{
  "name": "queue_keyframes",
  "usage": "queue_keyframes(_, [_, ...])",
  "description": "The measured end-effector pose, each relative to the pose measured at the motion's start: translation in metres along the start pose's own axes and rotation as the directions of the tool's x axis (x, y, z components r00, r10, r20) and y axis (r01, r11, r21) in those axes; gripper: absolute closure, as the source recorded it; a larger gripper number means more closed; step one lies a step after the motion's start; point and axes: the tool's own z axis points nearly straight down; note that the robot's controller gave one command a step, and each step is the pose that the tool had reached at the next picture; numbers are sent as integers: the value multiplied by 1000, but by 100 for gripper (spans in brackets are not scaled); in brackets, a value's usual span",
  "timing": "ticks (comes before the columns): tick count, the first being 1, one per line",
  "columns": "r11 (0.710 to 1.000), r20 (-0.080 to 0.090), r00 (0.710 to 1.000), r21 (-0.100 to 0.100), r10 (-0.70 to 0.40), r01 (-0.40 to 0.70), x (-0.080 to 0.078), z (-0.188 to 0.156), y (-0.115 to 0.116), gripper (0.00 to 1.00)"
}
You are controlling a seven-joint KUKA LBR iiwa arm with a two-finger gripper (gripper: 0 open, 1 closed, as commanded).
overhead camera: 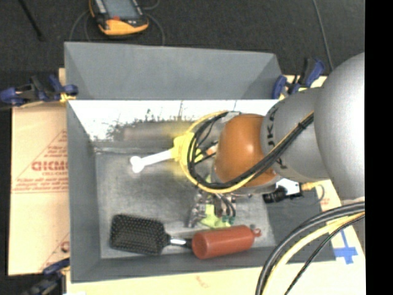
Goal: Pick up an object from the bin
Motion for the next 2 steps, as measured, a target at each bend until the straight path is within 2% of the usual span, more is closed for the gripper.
queue_keyframes(1, [1000,-6,1000,2,2,-2,-8,-59,-1,100])
queue_keyframes(2, [870,1,870,2,-493,493,2,-107,-61,0])
